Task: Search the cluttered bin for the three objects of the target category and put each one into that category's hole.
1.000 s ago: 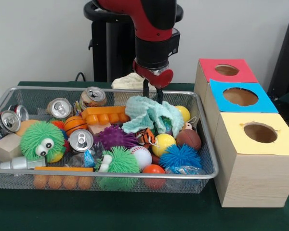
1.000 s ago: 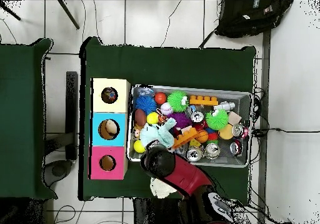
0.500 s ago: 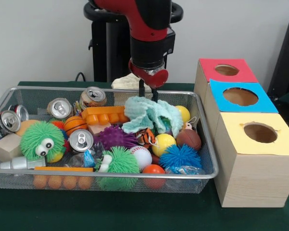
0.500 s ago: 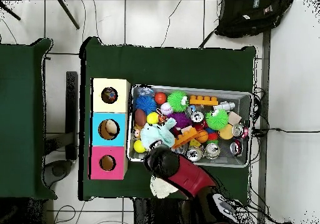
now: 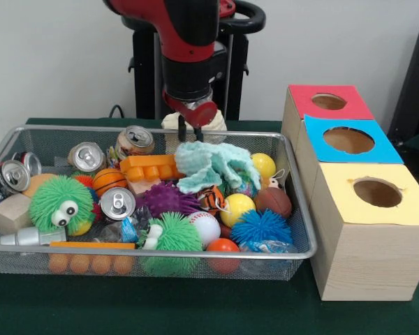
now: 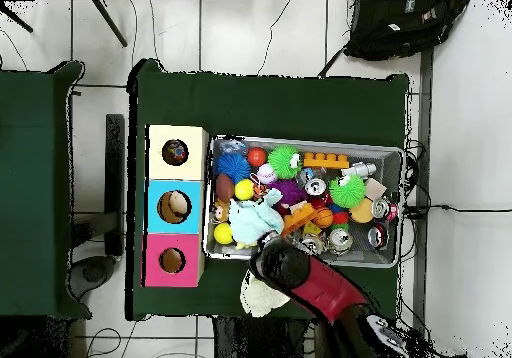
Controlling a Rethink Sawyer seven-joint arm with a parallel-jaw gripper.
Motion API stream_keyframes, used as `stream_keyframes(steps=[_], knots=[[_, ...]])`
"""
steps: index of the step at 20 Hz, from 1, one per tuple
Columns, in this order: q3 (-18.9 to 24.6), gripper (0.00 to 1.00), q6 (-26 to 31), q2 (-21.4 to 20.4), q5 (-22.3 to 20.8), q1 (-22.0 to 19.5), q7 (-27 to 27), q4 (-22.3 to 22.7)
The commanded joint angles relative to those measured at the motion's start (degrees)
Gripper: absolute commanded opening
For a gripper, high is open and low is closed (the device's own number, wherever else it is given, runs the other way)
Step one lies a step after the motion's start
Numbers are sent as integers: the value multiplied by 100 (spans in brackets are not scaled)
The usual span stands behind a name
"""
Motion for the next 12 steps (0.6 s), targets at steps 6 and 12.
stream_keyframes(steps=[6, 12], knots=[[-15, 100, -870, 623, -1045, -844, 236, -209], [-221, 100, -1409, 816, -1226, -755, 395, -462]])
